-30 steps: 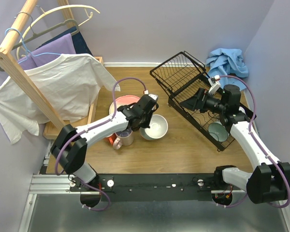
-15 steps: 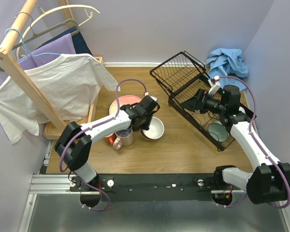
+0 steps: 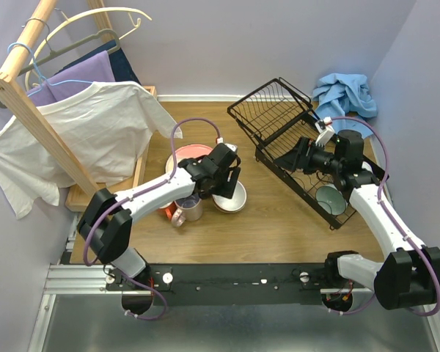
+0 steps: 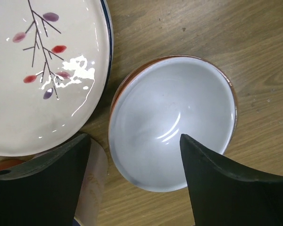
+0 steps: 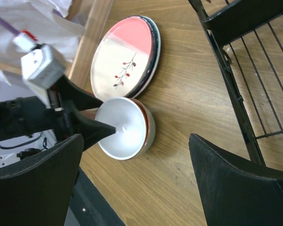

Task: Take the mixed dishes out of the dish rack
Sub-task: Place the bowl at the center of the board.

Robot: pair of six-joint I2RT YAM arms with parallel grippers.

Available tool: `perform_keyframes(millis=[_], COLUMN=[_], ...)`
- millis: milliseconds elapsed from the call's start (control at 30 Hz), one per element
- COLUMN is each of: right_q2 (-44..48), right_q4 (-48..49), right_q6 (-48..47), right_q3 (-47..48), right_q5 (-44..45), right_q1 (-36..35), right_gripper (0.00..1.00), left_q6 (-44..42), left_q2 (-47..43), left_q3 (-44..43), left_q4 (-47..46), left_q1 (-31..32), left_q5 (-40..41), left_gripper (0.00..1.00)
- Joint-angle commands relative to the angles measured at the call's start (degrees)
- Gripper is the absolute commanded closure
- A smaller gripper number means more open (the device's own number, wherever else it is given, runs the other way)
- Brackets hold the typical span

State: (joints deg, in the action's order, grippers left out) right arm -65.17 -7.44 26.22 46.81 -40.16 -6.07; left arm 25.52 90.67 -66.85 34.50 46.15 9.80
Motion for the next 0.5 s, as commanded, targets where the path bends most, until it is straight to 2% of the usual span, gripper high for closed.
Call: perform_keyframes(millis=[0, 100, 233, 467], right_q2=[0.04, -0.05, -0.23, -0.31], right_q4=[-4.42, -4.51, -3.72, -3.54], right_q6=[-4.07, -3.9, -2.93, -2.66], right_q3=[3.11, 3.29, 2.77, 2.76], right_q5=[3.95, 4.21, 3.78, 3.6], right_q1=[-0.35, -0.26, -0.35, -0.35], right_gripper=[0.0, 0.0, 0.0, 0.0], left_q6=[0.85, 0.94, 2.6, 7.43], left_q2=[-4.89, -7.61, -12.0, -11.49], left_q3=[-1.0, -0.13, 3.82, 9.98], left_q4=[-0.48, -2.58, -9.35, -16.65], left_q1=[0.08, 0.08, -0.27, -3.08], left_q5=[0.66, -0.13, -6.17, -15.24], left_gripper=[0.14, 0.14, 0.15, 0.16])
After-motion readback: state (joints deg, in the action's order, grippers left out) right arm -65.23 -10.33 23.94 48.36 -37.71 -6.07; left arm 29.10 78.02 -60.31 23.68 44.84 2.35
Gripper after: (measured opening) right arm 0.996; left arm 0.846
